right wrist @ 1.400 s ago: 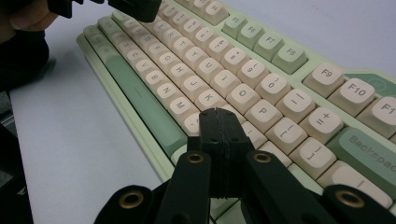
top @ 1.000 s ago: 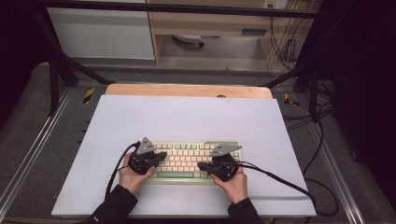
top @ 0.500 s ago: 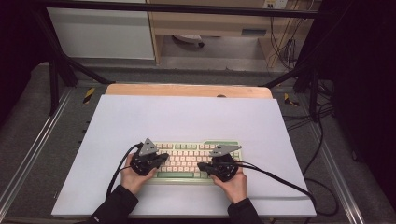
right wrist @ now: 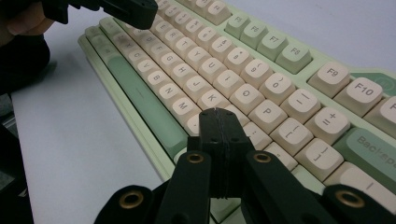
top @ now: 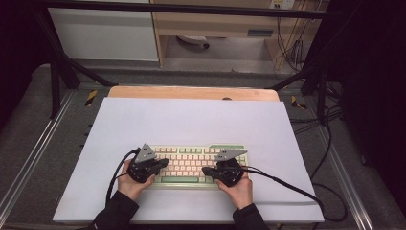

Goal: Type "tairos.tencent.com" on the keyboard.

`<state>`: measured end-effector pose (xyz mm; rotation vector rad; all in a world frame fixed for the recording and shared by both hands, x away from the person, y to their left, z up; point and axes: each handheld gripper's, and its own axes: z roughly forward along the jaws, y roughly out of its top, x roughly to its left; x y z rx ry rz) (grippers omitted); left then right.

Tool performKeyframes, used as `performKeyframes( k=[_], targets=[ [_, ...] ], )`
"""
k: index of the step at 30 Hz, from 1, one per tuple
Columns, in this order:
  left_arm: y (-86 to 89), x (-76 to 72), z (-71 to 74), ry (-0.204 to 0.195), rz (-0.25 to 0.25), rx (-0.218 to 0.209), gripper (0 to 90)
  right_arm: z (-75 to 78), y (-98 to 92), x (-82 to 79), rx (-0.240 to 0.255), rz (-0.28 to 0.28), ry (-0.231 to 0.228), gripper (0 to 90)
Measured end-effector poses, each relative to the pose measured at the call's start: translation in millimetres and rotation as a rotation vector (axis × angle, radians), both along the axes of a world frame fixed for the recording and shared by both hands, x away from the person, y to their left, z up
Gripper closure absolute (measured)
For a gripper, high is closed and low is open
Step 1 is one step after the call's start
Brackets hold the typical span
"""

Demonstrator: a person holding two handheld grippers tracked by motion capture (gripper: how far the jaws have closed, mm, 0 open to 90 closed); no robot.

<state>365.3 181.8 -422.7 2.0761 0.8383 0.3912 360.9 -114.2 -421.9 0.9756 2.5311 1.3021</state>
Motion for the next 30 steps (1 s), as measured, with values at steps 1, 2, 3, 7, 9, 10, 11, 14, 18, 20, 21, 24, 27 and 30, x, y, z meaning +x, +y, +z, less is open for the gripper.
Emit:
performKeyframes(
  k=[1, 2, 3, 7, 9, 10, 11, 14, 18, 20, 21, 24, 27, 30],
  targets=[
    [1.3, -0.6, 0.1, 0.002, 0.001, -0.003, 90.0, 0.2, -0.1, 0.0, 0.000, 0.000, -0.001, 90.0],
    [2.3, -1.1, 0.1, 0.004, 0.003, -0.006, 90.0, 0.3, 0.0, 0.0, 0.001, -0.001, 0.000, 90.0],
    [3.2, -1.7, 0.2, 0.004, 0.002, -0.007, 90.0, 0.4, 0.0, 0.1, 0.002, -0.002, 0.000, 90.0],
    [5.8, -4.7, 0.0, 0.005, -0.005, -0.003, 90.0, 0.8, 0.0, 0.5, 0.006, -0.003, 0.001, 90.0],
    [8.4, -6.9, -0.3, 0.006, -0.006, -0.004, 90.0, 0.9, 0.0, 1.0, 0.008, -0.005, 0.002, 90.0],
    [10.2, -8.0, -0.3, 0.007, -0.005, -0.003, 90.0, 1.0, 0.3, 1.0, 0.013, -0.008, 0.004, 90.0],
    [12.1, -9.3, -0.3, 0.007, -0.002, -0.005, 90.0, 1.1, 0.7, 1.2, 0.018, -0.009, 0.006, 90.0],
    [17.1, -12.1, 1.5, 0.005, 0.003, -0.015, 90.0, 0.9, 1.4, 2.3, 0.027, -0.011, 0.009, 90.0],
    [19.9, -14.1, 3.1, 0.003, 0.002, -0.021, 90.0, 0.6, 2.6, 4.0, 0.038, -0.023, 0.015, 90.0],
    [21.6, -15.2, 2.9, 0.004, 0.001, -0.020, 90.0, 0.4, 3.3, 4.9, 0.040, -0.028, 0.015, 90.0],
    [22.4, -15.7, 2.6, 0.004, 0.001, -0.021, 89.9, 0.3, 3.9, 5.3, 0.042, -0.032, 0.016, 90.0],
    [24.5, -16.8, 2.3, 0.005, 0.005, -0.021, 89.9, 0.5, 4.1, 7.1, 0.033, -0.040, 0.014, 90.0],
    [26.0, -16.9, 2.2, 0.005, 0.005, -0.022, 90.0, 2.3, 5.4, 9.1, 0.025, -0.054, 0.007, 90.0],
    [26.5, -17.1, 1.9, 0.007, 0.004, -0.022, 90.0, 5.6, 8.4, 12.0, 0.019, -0.059, -0.005, 90.0]
  ],
)
